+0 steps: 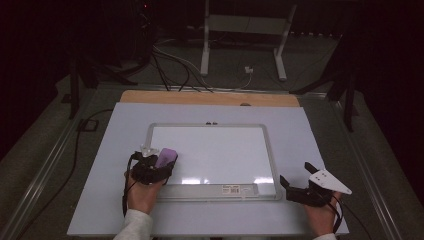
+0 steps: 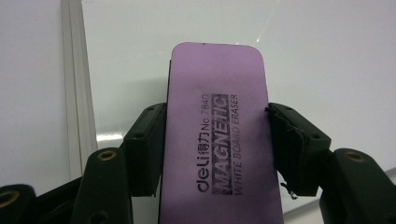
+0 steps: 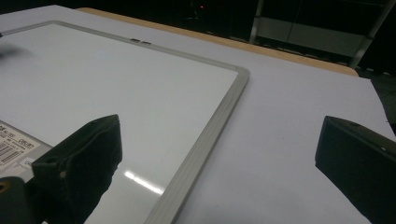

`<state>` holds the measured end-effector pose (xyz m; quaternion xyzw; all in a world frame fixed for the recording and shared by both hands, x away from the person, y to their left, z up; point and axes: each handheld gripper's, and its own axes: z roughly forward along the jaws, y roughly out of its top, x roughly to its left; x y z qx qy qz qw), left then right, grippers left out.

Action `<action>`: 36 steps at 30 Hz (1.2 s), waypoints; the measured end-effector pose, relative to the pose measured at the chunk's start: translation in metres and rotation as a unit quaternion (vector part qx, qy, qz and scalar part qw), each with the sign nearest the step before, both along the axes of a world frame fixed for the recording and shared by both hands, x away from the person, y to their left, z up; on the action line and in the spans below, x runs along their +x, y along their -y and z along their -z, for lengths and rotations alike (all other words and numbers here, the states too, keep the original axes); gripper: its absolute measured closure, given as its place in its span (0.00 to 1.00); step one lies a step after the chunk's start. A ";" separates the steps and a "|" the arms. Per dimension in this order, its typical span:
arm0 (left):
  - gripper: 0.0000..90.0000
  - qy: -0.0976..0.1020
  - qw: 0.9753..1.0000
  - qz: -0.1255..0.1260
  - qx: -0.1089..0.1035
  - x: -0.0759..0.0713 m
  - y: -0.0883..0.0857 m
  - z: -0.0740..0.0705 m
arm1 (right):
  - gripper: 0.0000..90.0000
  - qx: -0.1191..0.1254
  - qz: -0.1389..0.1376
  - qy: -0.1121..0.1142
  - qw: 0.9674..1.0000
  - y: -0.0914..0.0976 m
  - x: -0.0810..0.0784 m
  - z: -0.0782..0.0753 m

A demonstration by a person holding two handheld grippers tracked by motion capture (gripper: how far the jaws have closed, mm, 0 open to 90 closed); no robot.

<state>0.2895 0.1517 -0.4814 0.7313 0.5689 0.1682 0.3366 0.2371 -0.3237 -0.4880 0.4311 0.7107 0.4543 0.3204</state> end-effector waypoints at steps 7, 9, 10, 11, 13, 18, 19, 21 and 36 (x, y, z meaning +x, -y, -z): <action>0.46 -0.015 1.000 0.002 0.005 -0.005 -0.003 0.010 | 0.01 0.000 -0.001 -0.001 1.000 -0.001 0.000 0.000; 0.46 -0.018 1.000 0.003 0.004 -0.006 -0.003 0.012 | 0.01 -0.001 -0.001 -0.001 1.000 -0.001 0.000 0.000; 0.46 -0.019 1.000 0.004 0.003 -0.005 -0.004 0.012 | 0.01 -0.001 -0.001 -0.001 1.000 -0.001 0.000 0.000; 0.46 -0.020 1.000 0.005 0.003 -0.005 -0.003 0.012 | 0.01 -0.001 -0.001 -0.001 1.000 -0.001 0.000 0.000; 0.44 -0.013 1.000 0.005 0.009 -0.005 -0.002 0.012 | 0.01 -0.001 -0.002 -0.001 1.000 -0.001 0.000 0.000; 0.35 0.024 0.999 0.027 0.012 -0.013 0.002 0.003 | 0.01 0.000 0.000 -0.001 1.000 0.000 0.000 0.001; 0.35 0.031 0.999 0.036 0.015 -0.015 0.004 0.001 | 0.01 0.000 -0.001 -0.001 1.000 0.000 0.000 0.001; 0.37 0.037 0.998 0.055 0.020 -0.018 0.007 -0.002 | 0.01 -0.001 -0.002 -0.001 1.000 -0.001 0.000 0.001; 0.35 0.017 0.998 0.044 0.033 -0.013 -0.002 0.006 | 0.01 0.000 -0.001 -0.001 1.000 -0.001 0.000 0.000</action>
